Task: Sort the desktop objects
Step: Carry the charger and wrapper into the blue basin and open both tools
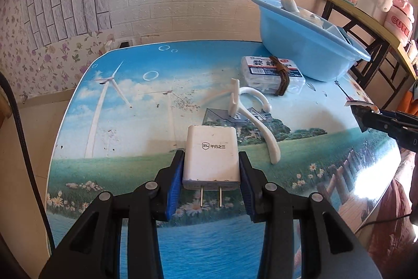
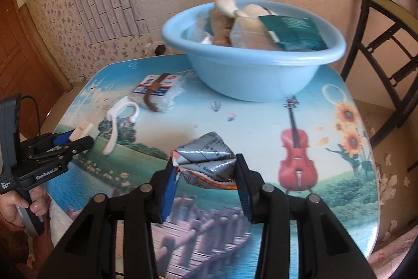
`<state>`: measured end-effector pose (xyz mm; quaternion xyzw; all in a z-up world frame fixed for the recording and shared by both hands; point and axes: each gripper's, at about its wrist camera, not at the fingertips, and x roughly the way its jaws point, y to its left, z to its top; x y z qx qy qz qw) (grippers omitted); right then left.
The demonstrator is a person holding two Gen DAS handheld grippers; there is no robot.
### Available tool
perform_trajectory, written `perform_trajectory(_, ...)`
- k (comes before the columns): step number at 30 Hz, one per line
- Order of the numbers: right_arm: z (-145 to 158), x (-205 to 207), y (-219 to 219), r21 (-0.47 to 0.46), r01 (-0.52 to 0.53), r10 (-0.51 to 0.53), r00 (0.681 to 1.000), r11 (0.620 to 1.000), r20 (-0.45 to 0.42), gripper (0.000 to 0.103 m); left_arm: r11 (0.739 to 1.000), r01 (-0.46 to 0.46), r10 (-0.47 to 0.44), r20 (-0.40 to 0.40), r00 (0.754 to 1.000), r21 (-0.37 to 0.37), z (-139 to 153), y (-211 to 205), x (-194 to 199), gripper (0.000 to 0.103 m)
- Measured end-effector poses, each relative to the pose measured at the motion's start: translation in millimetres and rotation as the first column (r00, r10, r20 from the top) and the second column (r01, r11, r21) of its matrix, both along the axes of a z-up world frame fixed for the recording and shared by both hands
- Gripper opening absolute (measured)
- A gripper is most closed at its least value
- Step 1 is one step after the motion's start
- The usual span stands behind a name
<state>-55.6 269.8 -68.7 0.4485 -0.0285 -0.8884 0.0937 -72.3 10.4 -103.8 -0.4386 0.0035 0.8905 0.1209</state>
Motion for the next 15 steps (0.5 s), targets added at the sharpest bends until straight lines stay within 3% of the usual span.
perform_trajectory(3,-4.6,-2.3,16.1,-0.020,0.015,-0.014,0.999,1.000,0.036,0.040,1.000,-0.016,0.016,-0.016,1.000,-0.006,-1.0,4.4,5.8,0.038)
perform_trajectory(7,-15.0,-7.2,33.6,-0.169,0.065,-0.050,0.995,0.983,0.091,0.040,0.999,-0.031,0.030,-0.032,0.999,-0.008,-1.5,5.5,8.0,0.038)
perform_trajectory(10,-19.9,-2.2,22.8,-0.066,0.076,-0.071,0.995,0.995,0.073,0.040,0.999,-0.044,0.043,-0.044,0.998,-0.019,-2.3,6.8,9.6,0.038)
perform_trajectory(13,-19.4,4.2,14.6,-0.009,0.040,-0.039,0.998,0.999,0.053,0.040,0.996,-0.048,0.044,-0.065,0.997,-0.070,-3.5,13.7,12.1,0.039)
perform_trajectory(15,-19.5,4.7,12.6,0.004,0.026,-0.026,0.998,1.000,0.052,0.040,0.996,-0.061,0.057,-0.065,0.996,-0.062,-3.4,13.6,12.5,0.039)
